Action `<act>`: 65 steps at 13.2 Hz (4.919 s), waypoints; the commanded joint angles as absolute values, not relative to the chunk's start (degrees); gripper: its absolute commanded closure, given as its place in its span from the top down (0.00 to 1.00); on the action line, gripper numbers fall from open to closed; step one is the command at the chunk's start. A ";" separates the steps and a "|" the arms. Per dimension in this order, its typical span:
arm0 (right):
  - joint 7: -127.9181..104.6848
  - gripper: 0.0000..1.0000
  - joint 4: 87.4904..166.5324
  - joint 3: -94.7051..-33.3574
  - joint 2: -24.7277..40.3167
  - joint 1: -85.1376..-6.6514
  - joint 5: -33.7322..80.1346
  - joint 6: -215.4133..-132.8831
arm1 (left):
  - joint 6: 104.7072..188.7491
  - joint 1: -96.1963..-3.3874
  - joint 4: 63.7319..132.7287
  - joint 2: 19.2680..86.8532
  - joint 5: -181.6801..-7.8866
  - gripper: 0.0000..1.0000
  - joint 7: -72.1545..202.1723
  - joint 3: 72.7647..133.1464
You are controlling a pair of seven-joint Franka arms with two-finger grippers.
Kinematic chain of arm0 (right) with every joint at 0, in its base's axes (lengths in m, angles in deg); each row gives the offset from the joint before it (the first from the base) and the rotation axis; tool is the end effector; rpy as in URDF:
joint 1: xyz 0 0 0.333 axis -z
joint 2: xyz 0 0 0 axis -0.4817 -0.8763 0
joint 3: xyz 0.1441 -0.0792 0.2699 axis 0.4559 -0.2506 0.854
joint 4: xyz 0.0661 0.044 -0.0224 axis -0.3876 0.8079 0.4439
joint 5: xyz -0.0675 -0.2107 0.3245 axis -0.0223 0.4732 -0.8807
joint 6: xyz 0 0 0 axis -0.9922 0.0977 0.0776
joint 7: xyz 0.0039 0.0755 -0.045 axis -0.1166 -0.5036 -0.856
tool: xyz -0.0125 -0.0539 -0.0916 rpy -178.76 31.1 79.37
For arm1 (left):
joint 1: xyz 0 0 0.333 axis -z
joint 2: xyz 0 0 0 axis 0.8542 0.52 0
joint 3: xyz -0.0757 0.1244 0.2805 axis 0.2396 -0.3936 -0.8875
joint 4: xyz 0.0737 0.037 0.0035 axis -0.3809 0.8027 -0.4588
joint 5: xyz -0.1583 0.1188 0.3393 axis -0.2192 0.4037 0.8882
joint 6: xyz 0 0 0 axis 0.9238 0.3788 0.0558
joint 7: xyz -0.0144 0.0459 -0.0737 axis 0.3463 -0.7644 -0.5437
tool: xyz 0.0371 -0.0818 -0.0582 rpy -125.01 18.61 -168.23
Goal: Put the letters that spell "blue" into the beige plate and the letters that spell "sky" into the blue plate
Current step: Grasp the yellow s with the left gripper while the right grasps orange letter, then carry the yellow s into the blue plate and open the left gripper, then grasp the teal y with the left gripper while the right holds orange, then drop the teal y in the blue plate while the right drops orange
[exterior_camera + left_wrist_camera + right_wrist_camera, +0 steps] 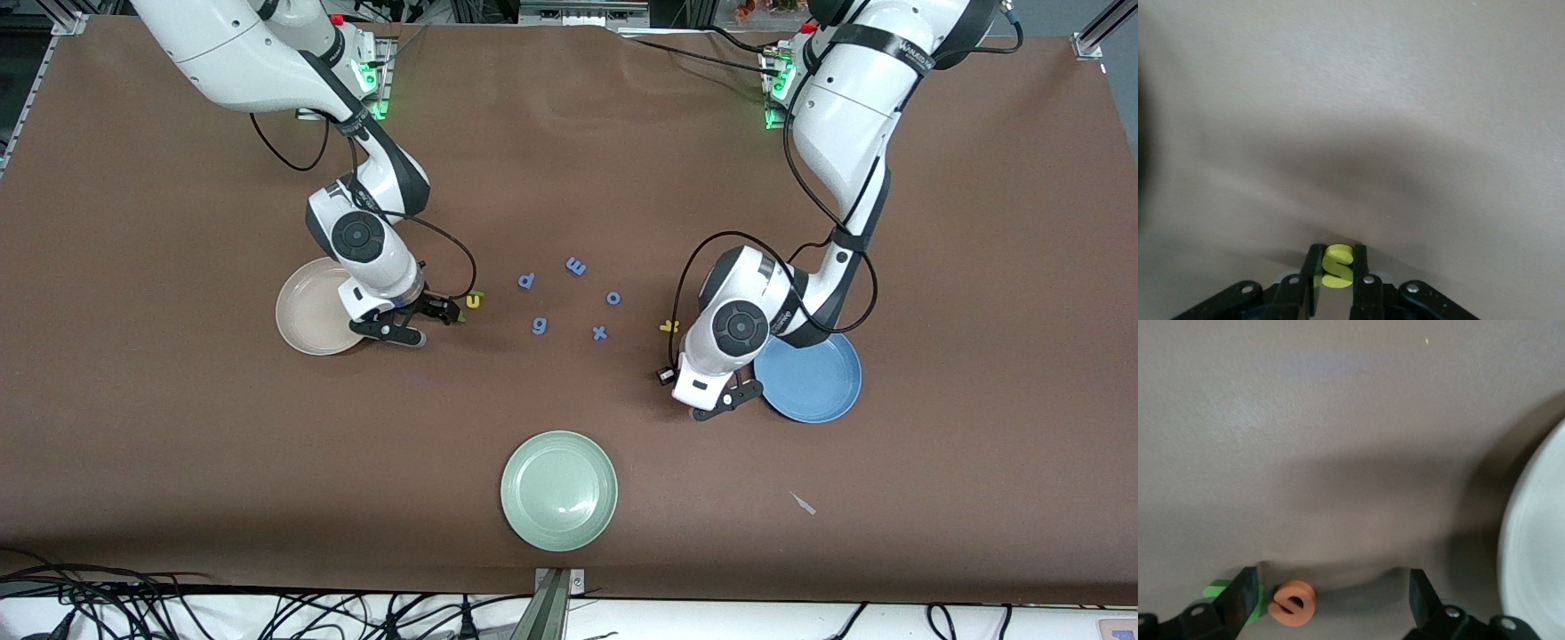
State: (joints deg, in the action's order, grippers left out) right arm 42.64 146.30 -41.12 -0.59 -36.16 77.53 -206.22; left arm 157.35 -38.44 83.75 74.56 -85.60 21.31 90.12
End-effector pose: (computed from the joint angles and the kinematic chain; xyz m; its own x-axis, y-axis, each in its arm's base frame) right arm 0.5311 0.2516 0.1702 0.9778 -0.2095 -0.0008 -0.2095 -0.9778 0.0034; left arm 0.6422 -0.2962 0.1790 0.8940 0.4364 -0.1014 0.4370 -0.8993 -0.0178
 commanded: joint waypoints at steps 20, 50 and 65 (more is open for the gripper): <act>41.93 1.00 145.94 -42.23 -0.56 -35.83 83.87 -205.22 | 140.57 -49.17 87.98 66.81 -80.34 0.98 41.94 99.65; 18.67 0.00 146.29 -43.45 9.90 -30.29 81.49 -191.24 | 153.87 -50.14 102.33 60.49 -79.64 0.09 32.50 99.22; 41.13 0.99 131.17 -37.66 -3.19 -35.38 72.87 -191.33 | 147.16 -59.90 98.63 60.84 -74.72 1.00 55.38 99.04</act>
